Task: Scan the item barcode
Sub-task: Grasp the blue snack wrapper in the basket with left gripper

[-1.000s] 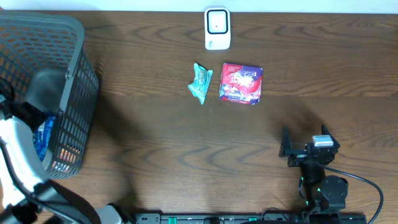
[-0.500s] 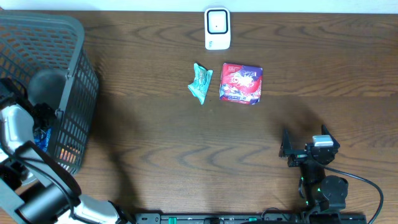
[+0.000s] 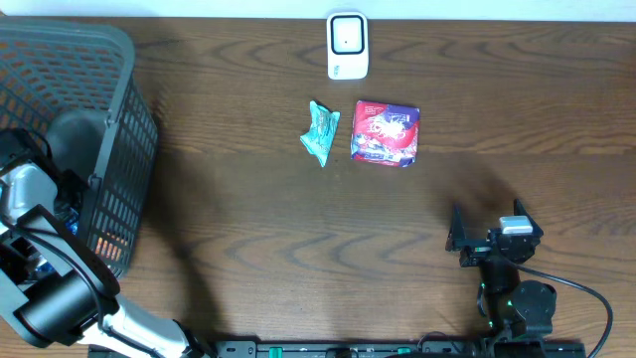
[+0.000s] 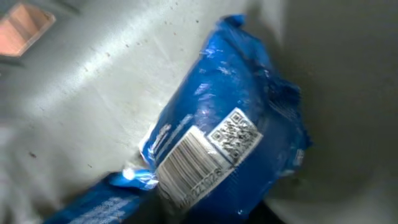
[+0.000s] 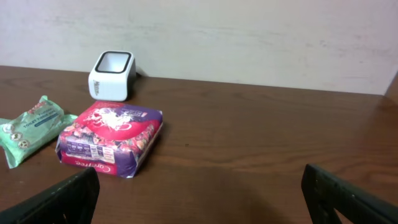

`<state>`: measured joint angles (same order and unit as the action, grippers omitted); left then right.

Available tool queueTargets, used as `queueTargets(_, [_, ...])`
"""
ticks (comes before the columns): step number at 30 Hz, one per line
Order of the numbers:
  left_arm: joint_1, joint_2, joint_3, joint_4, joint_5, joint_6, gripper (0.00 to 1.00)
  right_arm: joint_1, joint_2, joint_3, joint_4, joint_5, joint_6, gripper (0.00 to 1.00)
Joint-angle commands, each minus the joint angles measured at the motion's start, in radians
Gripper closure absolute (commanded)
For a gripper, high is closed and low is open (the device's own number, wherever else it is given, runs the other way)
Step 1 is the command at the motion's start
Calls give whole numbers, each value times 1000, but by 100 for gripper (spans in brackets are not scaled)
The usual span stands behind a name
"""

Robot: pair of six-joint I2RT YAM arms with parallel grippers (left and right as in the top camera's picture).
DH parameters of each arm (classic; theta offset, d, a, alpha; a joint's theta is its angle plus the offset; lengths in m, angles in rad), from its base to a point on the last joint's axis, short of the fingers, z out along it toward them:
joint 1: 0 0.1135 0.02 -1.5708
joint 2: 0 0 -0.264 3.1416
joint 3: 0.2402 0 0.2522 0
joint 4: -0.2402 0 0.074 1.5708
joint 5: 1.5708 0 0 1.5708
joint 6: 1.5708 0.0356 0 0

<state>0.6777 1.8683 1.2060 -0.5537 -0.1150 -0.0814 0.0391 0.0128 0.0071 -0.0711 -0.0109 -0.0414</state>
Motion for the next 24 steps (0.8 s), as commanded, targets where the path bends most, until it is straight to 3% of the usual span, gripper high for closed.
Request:
queueTargets(1, [0, 41, 1, -6, 12, 5, 93, -6, -2, -2, -4, 2, -12, 1])
queueTargets(7, [0, -59, 34, -11, 208, -48, 93, -6, -2, -2, -4, 2, -12, 1])
queueTargets(14, [0, -342, 66, 41, 456, -209, 93, -6, -2, -2, -4, 2, -12, 1])
queueTargets(24, [-2, -768, 66, 209, 478, -381, 92, -6, -2, -2, -4, 2, -12, 1])
